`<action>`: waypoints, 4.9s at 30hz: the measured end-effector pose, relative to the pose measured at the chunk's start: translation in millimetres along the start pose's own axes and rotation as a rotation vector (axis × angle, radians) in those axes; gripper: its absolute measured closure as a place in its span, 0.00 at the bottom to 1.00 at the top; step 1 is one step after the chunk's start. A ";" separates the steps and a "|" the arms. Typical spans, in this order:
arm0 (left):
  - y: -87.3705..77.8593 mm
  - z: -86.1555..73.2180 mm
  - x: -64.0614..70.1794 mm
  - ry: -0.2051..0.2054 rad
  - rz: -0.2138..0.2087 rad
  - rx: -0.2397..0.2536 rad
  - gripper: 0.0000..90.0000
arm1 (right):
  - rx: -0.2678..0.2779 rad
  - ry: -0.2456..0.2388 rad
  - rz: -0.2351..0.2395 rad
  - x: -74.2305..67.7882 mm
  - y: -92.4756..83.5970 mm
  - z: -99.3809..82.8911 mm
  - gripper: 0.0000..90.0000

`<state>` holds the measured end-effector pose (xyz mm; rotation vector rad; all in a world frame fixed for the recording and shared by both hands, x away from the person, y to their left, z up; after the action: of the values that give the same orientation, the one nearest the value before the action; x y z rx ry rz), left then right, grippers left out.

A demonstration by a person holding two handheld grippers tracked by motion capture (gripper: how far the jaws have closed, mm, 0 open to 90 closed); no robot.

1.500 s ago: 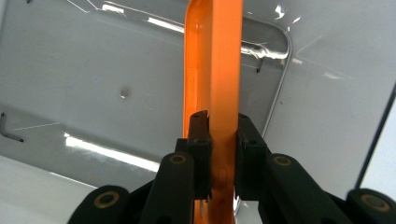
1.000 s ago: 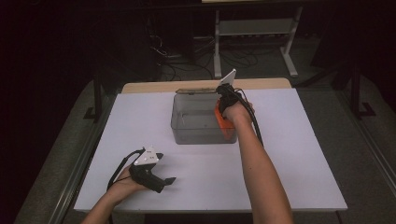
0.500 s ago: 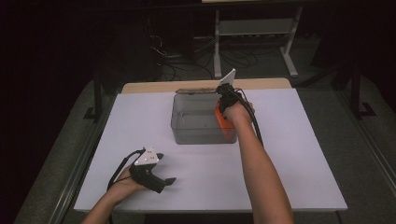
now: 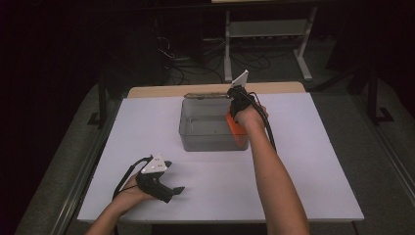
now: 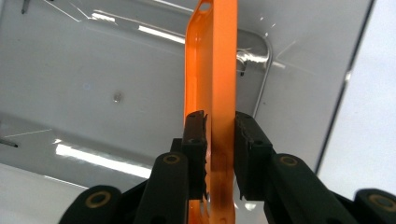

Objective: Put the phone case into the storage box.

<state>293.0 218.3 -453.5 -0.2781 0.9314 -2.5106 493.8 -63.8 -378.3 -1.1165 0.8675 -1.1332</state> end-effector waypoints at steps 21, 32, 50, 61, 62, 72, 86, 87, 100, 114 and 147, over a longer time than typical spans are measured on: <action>-0.1 -0.2 -0.5 -0.002 0.001 0.001 0.00 | 0.042 -0.021 -0.017 1.9 -19.3 4.3 0.80; -0.3 -0.4 -0.7 -0.001 0.001 0.000 0.00 | 0.080 -0.076 0.014 -6.1 -34.6 4.2 0.67; -2.3 -1.7 -2.6 -0.019 0.011 0.001 0.00 | 0.227 -0.240 0.061 2.8 -46.2 -6.7 0.23; -5.4 -1.4 -4.4 -0.025 0.019 0.009 0.00 | 0.367 -0.338 0.119 8.8 -42.4 -20.1 0.00; -5.5 -1.4 -4.6 -0.027 0.018 0.013 0.00 | 0.376 -0.342 0.123 9.1 -41.2 -21.1 0.00; -9.3 -4.0 -8.1 -0.039 0.029 0.022 0.00 | 0.475 -0.402 0.157 8.9 -44.0 -33.5 0.00; -10.3 -3.7 -13.1 -0.056 0.057 0.023 0.00 | 0.598 -0.458 0.239 23.6 -51.6 -62.3 0.00; -10.4 -4.0 -13.3 -0.054 0.059 0.022 0.00 | 0.603 -0.461 0.242 24.5 -51.6 -65.0 0.00; -13.1 -5.8 -15.7 -0.065 0.058 0.038 0.00 | 0.654 -0.466 0.250 35.9 -46.6 -98.7 0.00; -12.0 -5.4 -14.6 -0.069 0.057 0.036 0.00 | 0.699 -0.456 0.264 45.2 -39.3 -129.4 0.00; -10.7 -5.2 -12.9 -0.061 0.050 0.030 0.00 | 0.699 -0.420 0.308 53.3 5.5 -193.8 0.00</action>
<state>299.0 234.6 -450.8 -0.3166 0.8659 -2.4542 324.8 -159.5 -430.6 -0.5735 0.2545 -0.8002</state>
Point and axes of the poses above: each handheld gripper's, and its own axes: y roughly forward along the jaws, z roughly out of its top, x roughly to its right, the point moved 2 cm from there along y, roughly forward along the jaws, and after that the axes turned 2 degrees about -z, right-handed, at the moved point
